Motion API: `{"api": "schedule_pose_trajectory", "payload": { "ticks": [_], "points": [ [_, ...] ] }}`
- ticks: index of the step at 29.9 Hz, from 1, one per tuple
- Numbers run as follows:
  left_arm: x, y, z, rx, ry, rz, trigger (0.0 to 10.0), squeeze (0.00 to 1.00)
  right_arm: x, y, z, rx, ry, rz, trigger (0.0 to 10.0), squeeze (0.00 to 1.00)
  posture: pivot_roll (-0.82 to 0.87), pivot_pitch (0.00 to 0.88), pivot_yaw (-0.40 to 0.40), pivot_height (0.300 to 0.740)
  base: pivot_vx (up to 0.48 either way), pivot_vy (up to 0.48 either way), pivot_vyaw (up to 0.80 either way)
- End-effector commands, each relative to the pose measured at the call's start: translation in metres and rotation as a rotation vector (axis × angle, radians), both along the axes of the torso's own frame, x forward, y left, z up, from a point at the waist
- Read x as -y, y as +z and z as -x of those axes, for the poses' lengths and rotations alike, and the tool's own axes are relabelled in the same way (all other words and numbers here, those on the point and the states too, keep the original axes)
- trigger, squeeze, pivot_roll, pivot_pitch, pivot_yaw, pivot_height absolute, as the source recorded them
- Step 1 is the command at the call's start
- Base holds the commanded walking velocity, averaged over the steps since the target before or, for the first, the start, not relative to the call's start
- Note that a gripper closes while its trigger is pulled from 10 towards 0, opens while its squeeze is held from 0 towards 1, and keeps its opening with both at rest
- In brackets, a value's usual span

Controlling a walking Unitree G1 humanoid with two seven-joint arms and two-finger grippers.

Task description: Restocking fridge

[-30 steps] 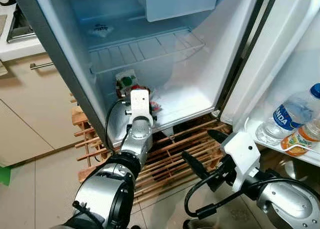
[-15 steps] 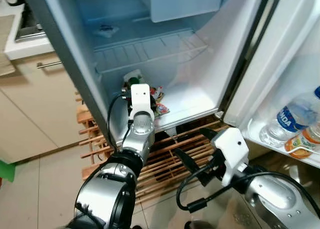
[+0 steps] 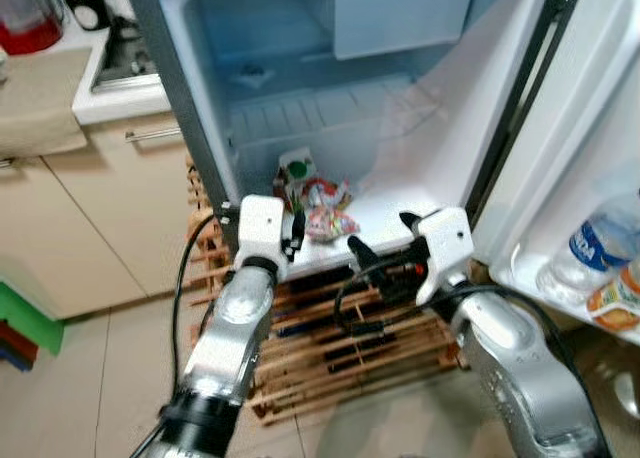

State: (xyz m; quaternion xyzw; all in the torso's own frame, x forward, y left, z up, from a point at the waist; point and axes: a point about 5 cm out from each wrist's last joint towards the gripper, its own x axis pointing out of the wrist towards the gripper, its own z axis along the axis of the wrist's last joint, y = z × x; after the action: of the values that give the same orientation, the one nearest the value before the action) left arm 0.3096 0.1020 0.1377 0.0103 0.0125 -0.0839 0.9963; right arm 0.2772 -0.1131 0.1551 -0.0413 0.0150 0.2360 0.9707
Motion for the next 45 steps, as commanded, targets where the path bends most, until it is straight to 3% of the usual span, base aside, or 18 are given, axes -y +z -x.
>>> {"api": "schedule_pose_trajectory", "payload": {
  "ticks": [1, 5, 7, 10, 12, 13, 20, 24, 29, 45],
  "points": [
    [-0.006, 0.015, 0.006, 0.045, -0.04, -0.026, 10.0, 0.0, -0.003, 0.003, -0.009, 0.039, -0.02, -0.019, 10.0, 0.0, -0.1, 0.0, 0.083, 0.74, 0.0, 0.0, 0.0],
    [-0.013, 0.019, 0.023, 0.037, -0.112, -0.082, 10.0, 0.0, -0.004, 0.001, -0.007, 0.06, -0.031, 0.004, 10.0, 0.0, -0.1, 0.0, 0.074, 0.74, 0.0, 0.0, 0.0],
    [-0.022, 0.01, 0.041, -0.041, -0.165, -0.072, 10.0, 0.0, 0.0, -0.004, -0.003, 0.049, -0.043, 0.003, 10.0, 0.0, -0.09, 0.0, 0.061, 0.74, 0.0, 0.0, 0.0],
    [-0.031, -0.002, 0.062, -0.132, -0.164, -0.006, 10.0, 0.0, 0.006, -0.016, 0.002, 0.013, -0.059, 0.0, 10.0, 0.0, -0.09, 0.0, 0.05, 0.74, 0.0, 0.0, 0.0],
    [-0.03, -0.002, 0.069, -0.131, -0.158, 0.015, 10.0, 0.0, 0.01, -0.021, 0.003, 0.006, -0.066, 0.008, 10.0, 0.0, -0.09, 0.0, 0.038, 0.74, 0.0, 0.0, 0.0],
    [-0.031, 0.002, 0.071, -0.103, -0.104, 0.051, 10.0, 0.0, 0.012, -0.023, 0.003, 0.0, -0.079, -0.009, 10.0, 0.0, -0.09, 0.0, 0.037, 0.74, 0.0, 0.0, 0.0],
    [-0.043, 0.008, 0.057, 0.003, 0.077, 0.014, 10.0, 0.0, 0.022, -0.031, -0.004, -0.04, -0.153, -0.082, 10.0, 0.0, -0.1, 0.0, 0.016, 0.74, 0.0, 0.0, 0.0],
    [-0.057, 0.012, 0.056, 0.059, 0.195, -0.05, 10.0, 0.0, 0.045, -0.043, -0.006, -0.086, -0.295, -0.158, 10.0, 0.0, -0.11, 0.0, 0.022, 0.74, 0.0, 0.0, 0.0],
    [-0.06, 0.011, 0.052, 0.052, 0.232, -0.05, 10.0, 0.0, 0.054, -0.048, -0.007, -0.09, -0.361, -0.157, 10.0, 0.0, -0.12, 0.0, 0.033, 0.74, 0.0, -0.282, 0.0],
    [-0.06, 0.008, 0.047, 0.047, 0.244, -0.035, 10.0, 0.0, 0.052, -0.048, -0.01, -0.086, -0.35, -0.106, 10.0, 0.0, -0.12, 0.0, 0.037, 0.74, -0.015, -0.416, 0.0]
  ]
}}
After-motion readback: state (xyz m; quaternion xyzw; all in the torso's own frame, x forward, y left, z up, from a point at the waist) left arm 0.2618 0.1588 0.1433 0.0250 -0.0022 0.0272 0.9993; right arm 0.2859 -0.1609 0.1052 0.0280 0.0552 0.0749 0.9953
